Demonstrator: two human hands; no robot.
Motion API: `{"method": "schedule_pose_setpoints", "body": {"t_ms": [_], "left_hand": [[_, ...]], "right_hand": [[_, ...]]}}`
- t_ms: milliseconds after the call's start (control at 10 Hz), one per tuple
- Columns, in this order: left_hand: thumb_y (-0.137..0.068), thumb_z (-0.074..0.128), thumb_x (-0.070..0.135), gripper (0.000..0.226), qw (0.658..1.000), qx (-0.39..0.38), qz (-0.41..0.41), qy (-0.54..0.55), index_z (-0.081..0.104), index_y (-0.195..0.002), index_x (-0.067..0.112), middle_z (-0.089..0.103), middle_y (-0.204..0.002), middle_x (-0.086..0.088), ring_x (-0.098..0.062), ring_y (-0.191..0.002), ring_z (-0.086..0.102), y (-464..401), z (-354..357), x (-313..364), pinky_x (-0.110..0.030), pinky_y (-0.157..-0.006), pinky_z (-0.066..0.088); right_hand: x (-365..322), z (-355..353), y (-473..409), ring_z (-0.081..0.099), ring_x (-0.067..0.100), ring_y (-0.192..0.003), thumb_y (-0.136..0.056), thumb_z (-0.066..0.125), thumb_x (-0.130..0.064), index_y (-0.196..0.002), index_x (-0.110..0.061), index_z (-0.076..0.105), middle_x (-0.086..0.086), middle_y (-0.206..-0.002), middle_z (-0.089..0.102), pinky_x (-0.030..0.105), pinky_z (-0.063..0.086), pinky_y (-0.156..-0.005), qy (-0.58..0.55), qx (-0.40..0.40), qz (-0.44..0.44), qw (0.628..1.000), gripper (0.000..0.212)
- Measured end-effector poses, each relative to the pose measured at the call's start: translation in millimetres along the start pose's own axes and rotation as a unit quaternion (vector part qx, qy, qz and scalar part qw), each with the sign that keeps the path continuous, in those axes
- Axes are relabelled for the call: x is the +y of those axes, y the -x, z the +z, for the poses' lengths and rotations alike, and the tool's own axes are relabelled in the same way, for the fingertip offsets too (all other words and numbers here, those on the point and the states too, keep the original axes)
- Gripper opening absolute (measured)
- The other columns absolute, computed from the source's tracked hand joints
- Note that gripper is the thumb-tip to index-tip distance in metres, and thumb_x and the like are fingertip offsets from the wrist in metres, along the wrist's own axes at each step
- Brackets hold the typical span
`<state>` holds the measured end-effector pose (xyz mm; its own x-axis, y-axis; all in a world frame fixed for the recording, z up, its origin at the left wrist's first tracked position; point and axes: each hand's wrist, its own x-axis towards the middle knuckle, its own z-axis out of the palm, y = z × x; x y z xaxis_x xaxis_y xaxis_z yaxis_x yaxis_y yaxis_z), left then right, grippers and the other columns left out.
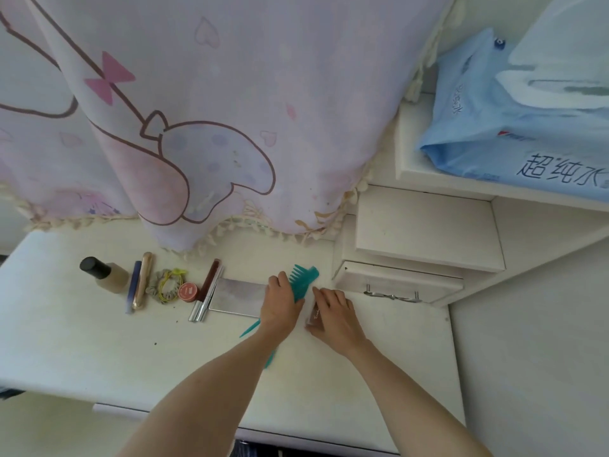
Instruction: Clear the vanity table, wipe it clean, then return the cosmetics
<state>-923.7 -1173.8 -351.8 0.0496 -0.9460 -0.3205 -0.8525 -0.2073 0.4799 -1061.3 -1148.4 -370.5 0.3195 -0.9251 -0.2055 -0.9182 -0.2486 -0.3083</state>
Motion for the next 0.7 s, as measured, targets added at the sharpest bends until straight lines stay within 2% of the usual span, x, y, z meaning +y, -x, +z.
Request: {"method": "schedule_pose_setpoints", "body": {"t_ms": [100, 200, 300, 400, 500, 600, 700], "left_hand": [[-0.091, 0.051, 0.020, 0.046, 0.998, 0.030, 0.055, -0.020, 0.034, -0.132, 0.008, 0.040, -0.130, -0.009, -0.021, -0.115, 0.042, 3, -1, -6, -0.029, -0.089, 0.044], [-0.091, 0.043, 0.016, 0.051, 0.977, 0.011, 0.165, -0.133, 0.033, -0.141, 0.013, 0.032, -0.147, -0.007, -0.023, -0.133, 0.030, 7, 2, -20, -0.034, -0.109, 0.028], [-0.085, 0.054, 0.023, 0.050, 0.939, -0.018, 0.240, -0.247, 0.048, -0.135, 0.017, 0.042, -0.144, -0.007, -0.026, -0.134, 0.035, 15, 2, -37, -0.045, -0.113, 0.020], [-0.055, 0.082, 0.031, 0.054, 0.921, -0.019, 0.248, -0.299, 0.070, -0.106, 0.019, 0.068, -0.109, -0.002, -0.024, -0.104, 0.064, 17, 0, -46, -0.049, -0.089, 0.048], [-0.053, 0.085, 0.029, 0.052, 0.923, 0.001, 0.251, -0.292, 0.072, -0.101, 0.016, 0.070, -0.102, -0.002, -0.024, -0.099, 0.066, 19, -8, -49, -0.051, -0.083, 0.051], [-0.081, 0.064, 0.025, 0.057, 0.924, 0.012, 0.254, -0.285, 0.049, -0.134, 0.012, 0.050, -0.137, -0.009, -0.027, -0.130, 0.043, 20, -22, -52, -0.054, -0.106, 0.030], [-0.089, 0.053, 0.026, 0.063, 0.914, 0.058, 0.241, -0.320, 0.028, -0.145, 0.011, 0.030, -0.151, -0.008, -0.027, -0.141, 0.024, 19, -34, -58, -0.052, -0.113, 0.014]], "right_hand": [[7, -1, 4, 0.039, 0.027, -0.124, -0.081, 0.063, -0.041, -0.138, -0.007, 0.037, 0.008, -0.136, 0.044, 0.036, 0.034, -0.102, -0.010, 0.026, -0.015, 1.000, 0.072], [14, 3, 9, 0.051, 0.026, -0.112, -0.075, 0.066, -0.037, -0.127, -0.007, 0.051, 0.007, -0.123, 0.056, 0.038, 0.047, -0.092, 0.017, 0.047, -0.041, 0.998, 0.061], [8, 3, 10, 0.058, 0.022, -0.101, -0.066, 0.074, -0.030, -0.118, -0.010, 0.059, 0.002, -0.114, 0.062, 0.036, 0.053, -0.080, 0.027, 0.050, -0.056, 0.997, 0.058], [-2, 4, 5, 0.060, 0.021, -0.097, -0.064, 0.077, -0.029, -0.116, -0.011, 0.060, 0.001, -0.113, 0.064, 0.034, 0.053, -0.078, 0.025, 0.047, -0.069, 0.996, 0.058], [-12, 6, -1, 0.060, 0.023, -0.098, -0.066, 0.075, -0.027, -0.116, -0.010, 0.060, 0.003, -0.112, 0.064, 0.035, 0.052, -0.079, 0.021, 0.053, -0.063, 0.996, 0.054], [-15, 8, -6, 0.059, 0.029, -0.105, -0.068, 0.072, -0.026, -0.120, -0.007, 0.057, 0.008, -0.117, 0.062, 0.038, 0.050, -0.087, 0.027, 0.067, -0.071, 0.995, 0.057], [-19, 5, -7, 0.047, 0.033, -0.125, -0.079, 0.064, -0.029, -0.131, -0.006, 0.049, 0.014, -0.135, 0.051, 0.042, 0.037, -0.103, 0.049, 0.080, -0.056, 0.994, 0.058]]}}
